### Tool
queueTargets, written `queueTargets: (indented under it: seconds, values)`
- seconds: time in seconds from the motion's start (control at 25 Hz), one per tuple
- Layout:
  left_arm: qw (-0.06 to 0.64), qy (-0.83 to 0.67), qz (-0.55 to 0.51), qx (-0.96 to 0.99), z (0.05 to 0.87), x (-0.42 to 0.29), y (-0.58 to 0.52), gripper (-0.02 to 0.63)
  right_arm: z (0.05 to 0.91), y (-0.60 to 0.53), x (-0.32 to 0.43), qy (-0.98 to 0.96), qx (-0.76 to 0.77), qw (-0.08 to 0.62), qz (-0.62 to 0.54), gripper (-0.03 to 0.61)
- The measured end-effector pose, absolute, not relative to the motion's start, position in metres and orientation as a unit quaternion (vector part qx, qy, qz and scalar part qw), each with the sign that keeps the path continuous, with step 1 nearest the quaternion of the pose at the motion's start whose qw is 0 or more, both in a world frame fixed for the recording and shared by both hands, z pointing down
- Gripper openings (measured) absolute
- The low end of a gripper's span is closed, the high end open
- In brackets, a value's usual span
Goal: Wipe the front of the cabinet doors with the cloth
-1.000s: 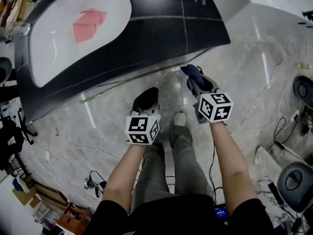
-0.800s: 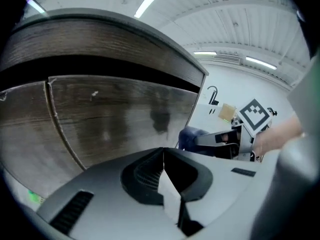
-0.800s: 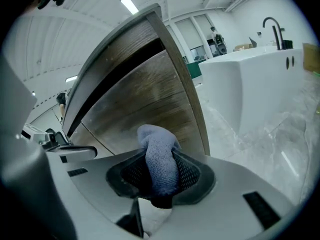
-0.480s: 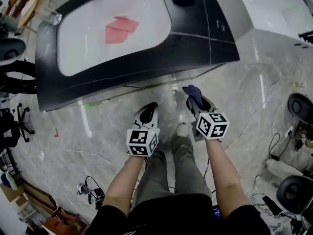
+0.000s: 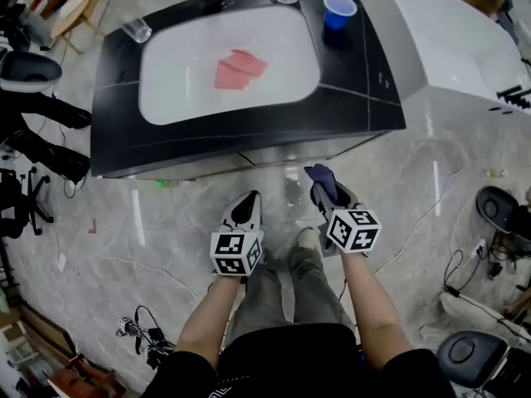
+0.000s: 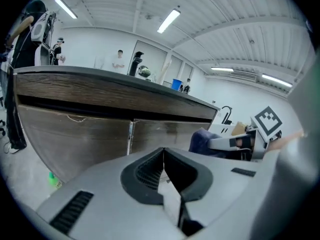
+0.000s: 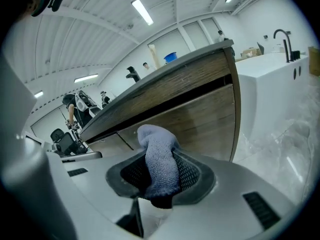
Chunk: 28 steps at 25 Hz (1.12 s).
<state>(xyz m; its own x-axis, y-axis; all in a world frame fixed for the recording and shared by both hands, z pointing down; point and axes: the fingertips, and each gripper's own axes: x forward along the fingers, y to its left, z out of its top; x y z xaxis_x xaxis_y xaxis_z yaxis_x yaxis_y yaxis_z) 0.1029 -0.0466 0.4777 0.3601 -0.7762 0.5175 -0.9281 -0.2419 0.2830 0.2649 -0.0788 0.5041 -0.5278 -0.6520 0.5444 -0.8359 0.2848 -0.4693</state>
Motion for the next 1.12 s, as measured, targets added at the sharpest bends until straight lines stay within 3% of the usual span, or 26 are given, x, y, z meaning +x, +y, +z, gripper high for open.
queueTargets:
  seconds: [1.12]
  values:
    - [0.24, -0.597, 0.099, 0.759, 0.376, 0.02, 0.012, 0.009, 0.391, -0.018, 0.16, -0.846, 0.4, 0.143, 0.323, 0.124]
